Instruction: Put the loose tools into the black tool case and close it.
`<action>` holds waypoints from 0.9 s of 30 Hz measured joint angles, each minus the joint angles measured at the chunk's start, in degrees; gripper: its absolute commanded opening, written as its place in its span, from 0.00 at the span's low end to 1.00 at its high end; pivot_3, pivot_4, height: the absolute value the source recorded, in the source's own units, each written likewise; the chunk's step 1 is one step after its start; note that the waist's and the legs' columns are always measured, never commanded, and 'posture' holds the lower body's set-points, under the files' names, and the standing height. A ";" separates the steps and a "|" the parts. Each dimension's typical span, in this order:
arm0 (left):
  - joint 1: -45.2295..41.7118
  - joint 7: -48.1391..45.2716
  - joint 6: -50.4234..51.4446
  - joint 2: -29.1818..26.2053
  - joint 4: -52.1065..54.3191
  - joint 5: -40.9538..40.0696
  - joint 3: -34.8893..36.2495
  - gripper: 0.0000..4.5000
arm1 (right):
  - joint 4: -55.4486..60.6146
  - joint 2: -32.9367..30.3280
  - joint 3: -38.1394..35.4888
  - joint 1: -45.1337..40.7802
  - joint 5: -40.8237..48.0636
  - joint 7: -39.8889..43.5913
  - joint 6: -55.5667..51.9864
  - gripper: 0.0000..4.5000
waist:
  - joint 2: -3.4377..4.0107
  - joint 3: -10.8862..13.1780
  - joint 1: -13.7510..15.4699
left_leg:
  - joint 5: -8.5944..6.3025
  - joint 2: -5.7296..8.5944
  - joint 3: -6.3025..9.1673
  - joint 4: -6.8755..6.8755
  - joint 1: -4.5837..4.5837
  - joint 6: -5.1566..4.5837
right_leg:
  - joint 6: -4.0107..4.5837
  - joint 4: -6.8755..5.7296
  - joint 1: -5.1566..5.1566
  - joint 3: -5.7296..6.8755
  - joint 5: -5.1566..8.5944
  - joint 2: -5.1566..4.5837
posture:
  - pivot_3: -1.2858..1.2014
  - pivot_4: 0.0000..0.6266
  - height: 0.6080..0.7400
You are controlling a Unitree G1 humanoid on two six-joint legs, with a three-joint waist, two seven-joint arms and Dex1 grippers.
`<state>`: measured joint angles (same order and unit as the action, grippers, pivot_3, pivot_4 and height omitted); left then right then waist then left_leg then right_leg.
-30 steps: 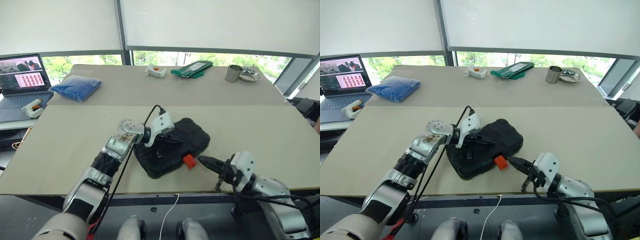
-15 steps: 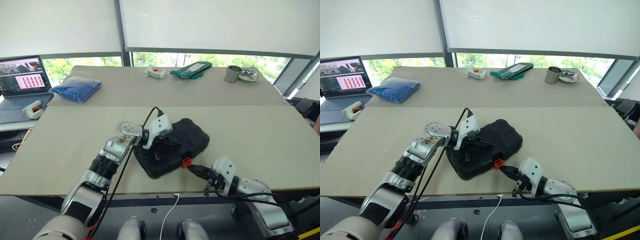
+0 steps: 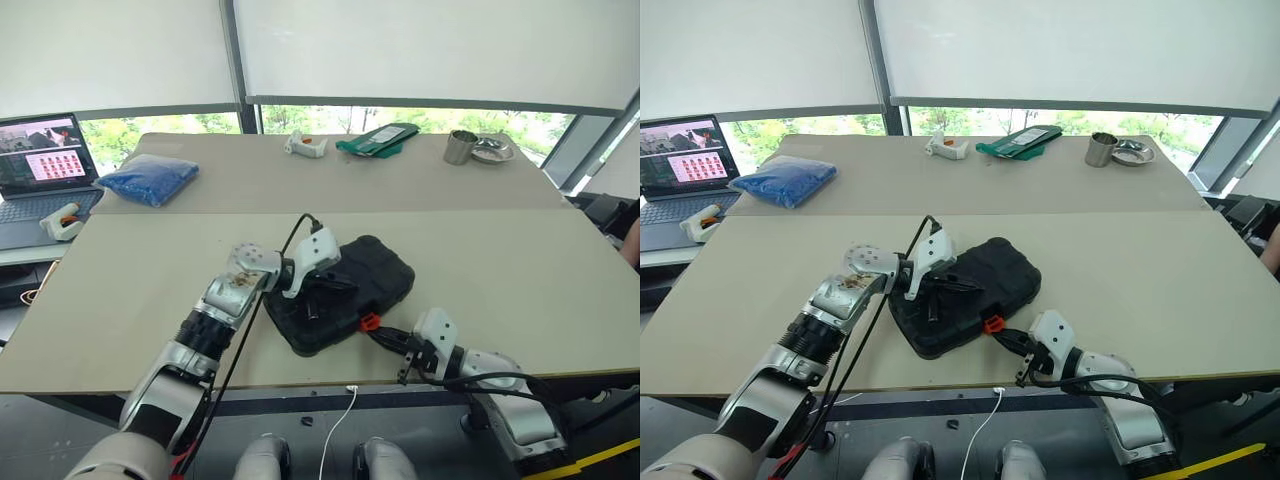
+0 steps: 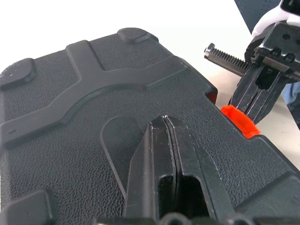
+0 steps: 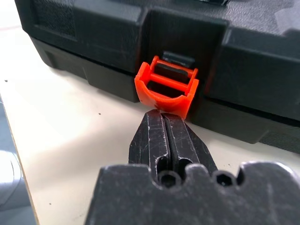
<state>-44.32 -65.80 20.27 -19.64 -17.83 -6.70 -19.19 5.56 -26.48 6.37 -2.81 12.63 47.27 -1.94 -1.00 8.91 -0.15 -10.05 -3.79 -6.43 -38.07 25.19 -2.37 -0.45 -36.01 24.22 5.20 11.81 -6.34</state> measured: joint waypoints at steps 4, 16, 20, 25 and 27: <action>0.14 -0.14 0.03 -0.40 0.17 0.01 -0.01 0.01 | 0.32 0.78 -0.27 -0.12 0.77 -0.01 -1.23 0.00 | 0.00 0.00 -0.23 | 0.00 0.00 0.00 0.00 0.00 0.00 | 0.00 -0.01 0.02 -0.01 0.00 0.00 | 0.52 0.24 1.00; 0.98 -1.62 1.53 -0.61 1.38 -0.12 -0.47 0.01 | 4.22 2.83 -4.06 -7.00 6.74 0.09 -2.14 0.00 | 0.06 -0.43 -0.39 | -0.02 0.00 0.09 0.17 -0.14 0.03 | 0.08 0.10 0.02 0.03 0.07 0.01 | 0.52 0.24 1.00; 1.53 -1.71 1.56 -0.57 1.67 -0.34 -0.49 0.01 | 4.25 2.64 -3.83 -5.98 6.72 0.37 -3.34 0.00 | -0.03 -0.75 0.20 | -0.12 0.07 0.07 0.20 -0.17 0.05 | 0.04 0.17 0.01 0.05 0.22 -0.07 | 0.52 0.24 1.00; 4.82 -0.54 -1.94 -0.42 2.29 -3.22 4.41 0.10 | 6.04 -0.95 -7.31 -2.41 9.81 2.09 -4.28 0.00 | 0.01 -0.80 0.23 | -0.13 0.05 0.00 0.22 -0.14 0.04 | 0.06 0.09 -0.04 -0.04 0.21 -0.09 | 0.52 0.24 1.00; 6.46 -0.90 -2.86 -0.75 3.10 -5.10 6.26 0.15 | 6.63 -2.40 -9.60 -2.14 11.21 2.45 -4.30 0.13 | 0.01 -0.80 0.07 | -0.13 0.02 0.00 0.23 -0.14 0.04 | 0.08 0.05 0.00 -0.04 0.22 -0.06 | 0.52 0.24 1.00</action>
<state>-37.86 -66.70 17.41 -20.39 -14.73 -11.80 -12.93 12.18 -28.88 -3.23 -4.96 23.84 49.72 -6.24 -0.99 8.11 -0.09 -10.18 -3.77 -6.44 -37.84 25.05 -2.33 -0.38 -35.96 24.23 5.16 12.03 -6.40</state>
